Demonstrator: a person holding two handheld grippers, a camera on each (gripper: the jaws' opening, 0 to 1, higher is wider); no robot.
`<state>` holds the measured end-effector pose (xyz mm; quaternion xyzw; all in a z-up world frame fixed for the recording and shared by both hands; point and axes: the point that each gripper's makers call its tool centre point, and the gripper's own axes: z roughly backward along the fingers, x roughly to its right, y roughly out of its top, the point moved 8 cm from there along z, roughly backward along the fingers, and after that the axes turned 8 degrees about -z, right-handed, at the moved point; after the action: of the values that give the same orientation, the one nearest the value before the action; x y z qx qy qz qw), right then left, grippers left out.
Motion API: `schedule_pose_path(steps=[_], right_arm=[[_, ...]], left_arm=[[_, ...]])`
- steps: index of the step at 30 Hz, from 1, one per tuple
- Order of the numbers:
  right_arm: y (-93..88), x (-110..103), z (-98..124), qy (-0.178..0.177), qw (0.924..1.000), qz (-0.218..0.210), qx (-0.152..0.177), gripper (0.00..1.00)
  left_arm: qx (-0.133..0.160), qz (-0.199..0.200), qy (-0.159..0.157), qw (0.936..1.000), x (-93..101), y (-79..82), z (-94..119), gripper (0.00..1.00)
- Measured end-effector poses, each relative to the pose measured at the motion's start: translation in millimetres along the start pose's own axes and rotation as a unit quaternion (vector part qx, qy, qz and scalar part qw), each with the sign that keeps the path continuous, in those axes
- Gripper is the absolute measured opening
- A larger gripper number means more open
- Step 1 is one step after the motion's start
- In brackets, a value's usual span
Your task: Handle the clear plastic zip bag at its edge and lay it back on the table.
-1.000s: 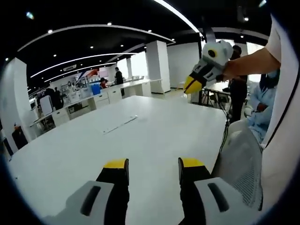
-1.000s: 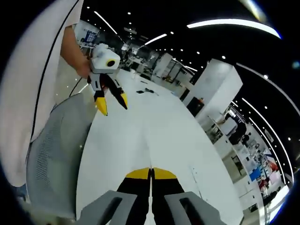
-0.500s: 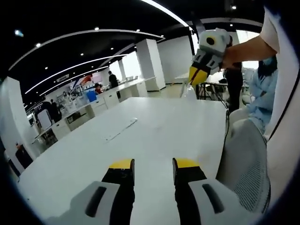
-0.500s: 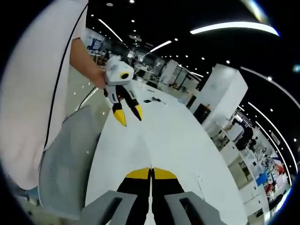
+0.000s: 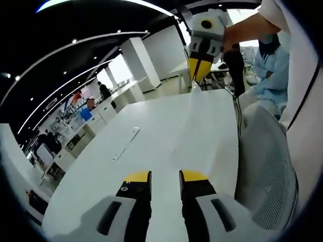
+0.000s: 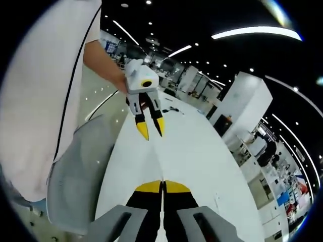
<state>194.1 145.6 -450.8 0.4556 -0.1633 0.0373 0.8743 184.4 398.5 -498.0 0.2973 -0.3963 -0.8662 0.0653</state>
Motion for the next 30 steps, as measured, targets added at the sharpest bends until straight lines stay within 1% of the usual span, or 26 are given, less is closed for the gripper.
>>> schedule_pose_path(steps=[3, 4, 9, 14, 22, 27, 30], right_arm=[[2.0, -1, 0, 0.002, 1.0, 0.006, -0.002, 0.0], [2.3, -1, 0, 0.003, 1.0, 0.008, -0.002, 0.0], [4.6, -2, 0, 0.007, 0.9999, 0.012, -0.004, 0.0], [5.9, -3, 0, 0.011, 0.9998, 0.013, -0.005, 0.0], [4.5, -4, -1, 0.016, 0.9997, 0.013, -0.01, 0.0], [1.0, -3, -2, 0.02, 0.9996, 0.013, -0.016, 0.0], [-1.1, -3, -2, 0.021, 0.9995, 0.014, -0.02, 0.0]], left_arm=[[-0.012, -0.019, -0.02, 0.9995, 0.4, -0.1, -2, 0.13], [-0.014, -0.028, -0.023, 0.9993, 0.4, 0.4, -3, 0.13], [-0.02, -0.044, -0.035, 0.9982, -0.4, 1.8, -6, 0.13], [-0.03, -0.059, -0.063, 0.9958, 3.0, 2.0, -10, 0.09], [-0.035, -0.062, -0.096, 0.9928, 9.4, 1.5, -11, 0.07], [-0.033, -0.059, -0.113, 0.9913, 10.5, 4.6, -9, 0.06], [-0.036, -0.064, -0.121, 0.9899, 10.7, 6.6, -9, 0.06]])
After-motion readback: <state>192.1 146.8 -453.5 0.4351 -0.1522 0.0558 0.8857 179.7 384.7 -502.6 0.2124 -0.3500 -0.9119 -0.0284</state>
